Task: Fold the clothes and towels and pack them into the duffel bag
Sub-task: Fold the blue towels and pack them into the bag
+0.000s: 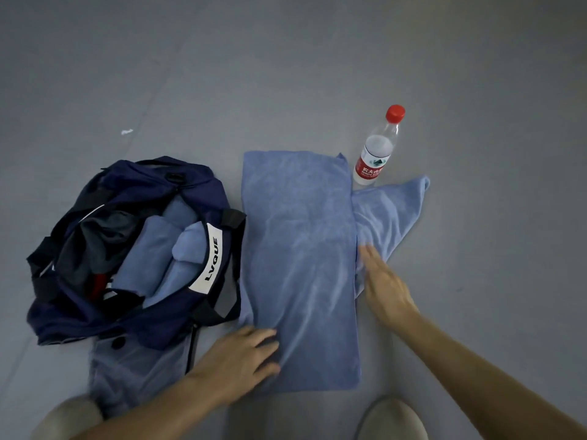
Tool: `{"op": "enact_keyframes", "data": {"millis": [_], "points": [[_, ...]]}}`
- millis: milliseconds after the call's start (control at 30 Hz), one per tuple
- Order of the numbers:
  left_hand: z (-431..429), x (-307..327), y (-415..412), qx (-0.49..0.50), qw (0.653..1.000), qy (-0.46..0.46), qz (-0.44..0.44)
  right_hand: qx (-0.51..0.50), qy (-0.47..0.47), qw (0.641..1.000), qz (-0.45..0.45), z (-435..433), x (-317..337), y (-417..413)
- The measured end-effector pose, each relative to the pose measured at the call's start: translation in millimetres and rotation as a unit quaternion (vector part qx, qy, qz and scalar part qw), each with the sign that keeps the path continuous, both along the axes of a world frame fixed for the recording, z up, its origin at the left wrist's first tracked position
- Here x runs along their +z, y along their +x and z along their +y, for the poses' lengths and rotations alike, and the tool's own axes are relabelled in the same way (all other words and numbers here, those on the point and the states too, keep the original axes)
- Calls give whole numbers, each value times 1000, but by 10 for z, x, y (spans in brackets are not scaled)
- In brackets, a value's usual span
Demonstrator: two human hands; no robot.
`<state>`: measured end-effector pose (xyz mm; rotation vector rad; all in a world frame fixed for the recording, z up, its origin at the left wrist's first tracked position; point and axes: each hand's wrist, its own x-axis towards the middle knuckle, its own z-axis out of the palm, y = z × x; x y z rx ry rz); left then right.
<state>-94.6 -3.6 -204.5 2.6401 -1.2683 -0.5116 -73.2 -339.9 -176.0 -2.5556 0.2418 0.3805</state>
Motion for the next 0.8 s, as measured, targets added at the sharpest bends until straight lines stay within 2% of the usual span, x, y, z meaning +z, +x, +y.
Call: {"op": "enact_keyframes", "data": {"millis": [167,267,367,567,800], "points": [[-293,-207,213,97,994,8,-53,15,-67,992,107,-308,-242,486],[-358,-364,263,133,990,38,-5,31,-128,984,119,-399,-330,487],[-420,-495,328,132,989,61,5,44,-164,981,96,-563,-414,476],[-503,-529,409,126,989,74,-8,21,-187,971,144,-1041,-426,210],[-572,-483,483,127,989,78,1,-54,-221,953,201,-1521,-312,-37]]}}
